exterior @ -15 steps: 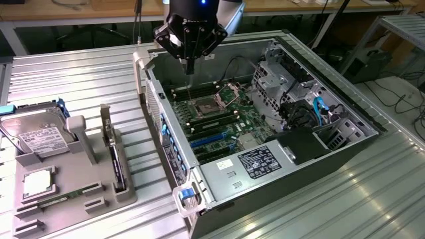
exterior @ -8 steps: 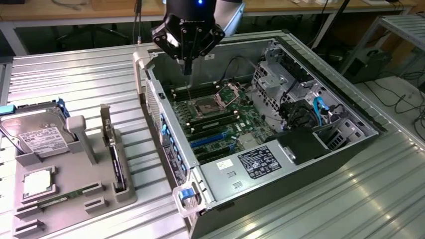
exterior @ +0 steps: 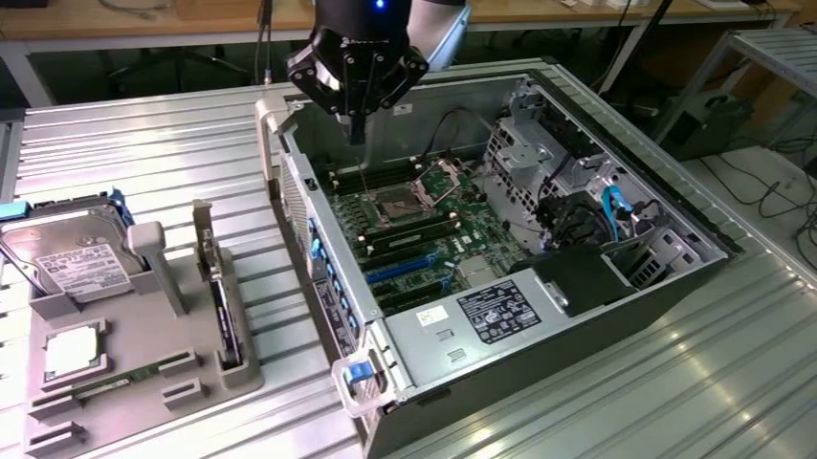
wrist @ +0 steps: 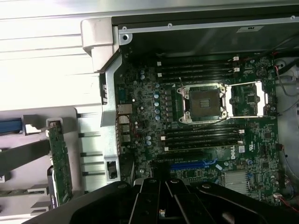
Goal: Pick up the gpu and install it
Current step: 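Reach for the gpu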
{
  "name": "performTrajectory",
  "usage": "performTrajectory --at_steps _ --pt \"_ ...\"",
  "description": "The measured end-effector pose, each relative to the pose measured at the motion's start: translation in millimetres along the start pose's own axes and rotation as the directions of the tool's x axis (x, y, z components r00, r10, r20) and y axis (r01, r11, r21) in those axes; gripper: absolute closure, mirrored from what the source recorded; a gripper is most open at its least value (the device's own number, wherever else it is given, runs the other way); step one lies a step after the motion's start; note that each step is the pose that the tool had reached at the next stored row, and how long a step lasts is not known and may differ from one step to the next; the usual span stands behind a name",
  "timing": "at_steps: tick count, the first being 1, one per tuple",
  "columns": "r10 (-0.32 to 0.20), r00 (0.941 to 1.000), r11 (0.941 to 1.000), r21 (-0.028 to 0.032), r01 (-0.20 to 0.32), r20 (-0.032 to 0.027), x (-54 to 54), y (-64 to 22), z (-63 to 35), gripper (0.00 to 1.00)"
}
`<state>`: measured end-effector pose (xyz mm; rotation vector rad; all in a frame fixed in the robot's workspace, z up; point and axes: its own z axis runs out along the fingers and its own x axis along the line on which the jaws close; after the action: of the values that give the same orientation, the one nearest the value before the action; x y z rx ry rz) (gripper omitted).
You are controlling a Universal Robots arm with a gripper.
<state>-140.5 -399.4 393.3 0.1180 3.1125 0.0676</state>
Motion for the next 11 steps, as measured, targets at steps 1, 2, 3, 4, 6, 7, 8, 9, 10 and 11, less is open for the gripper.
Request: performTrajectory --at_steps 1,2,3,4,6,7,8,9,10,11 --pt "0.0 1.0 1.0 0.0 0.0 0.0 0.6 -0.1 0.0 0.89" --pt "0.0 1.0 1.0 -0.0001 0.0 0.0 1.5 -0.2 0.0 0.89" --pt "0.0 1.0 1.0 0.0 0.0 0.0 1.9 -0.2 -0.1 0.89" --pt "0.0 1.0 1.0 -0.0001 0.0 0.0001 2.3 -0.3 0.0 0.89" --pt "0.0 1.0 1.0 -0.0001 0.0 0.0001 3.3 -0.3 -0.1 0.89" --pt "0.0 1.0 1.0 -0.0001 0.0 0.0001 4.2 -0.5 -0.1 0.89" --pt "0.0 1.0 1.0 0.0 0.0 0.0 4.7 -0.5 -0.1 0.89" --pt "0.0 1.0 1.0 0.0 0.0 0.0001 5.3 -0.5 -0.1 0.89" --pt "0.0 1.0 1.0 0.0 0.0 0.0 5.8 -0.6 -0.2 0.89" --pt "0.0 1.0 1.0 0.0 0.0 0.0 6.4 -0.6 -0.2 0.89"
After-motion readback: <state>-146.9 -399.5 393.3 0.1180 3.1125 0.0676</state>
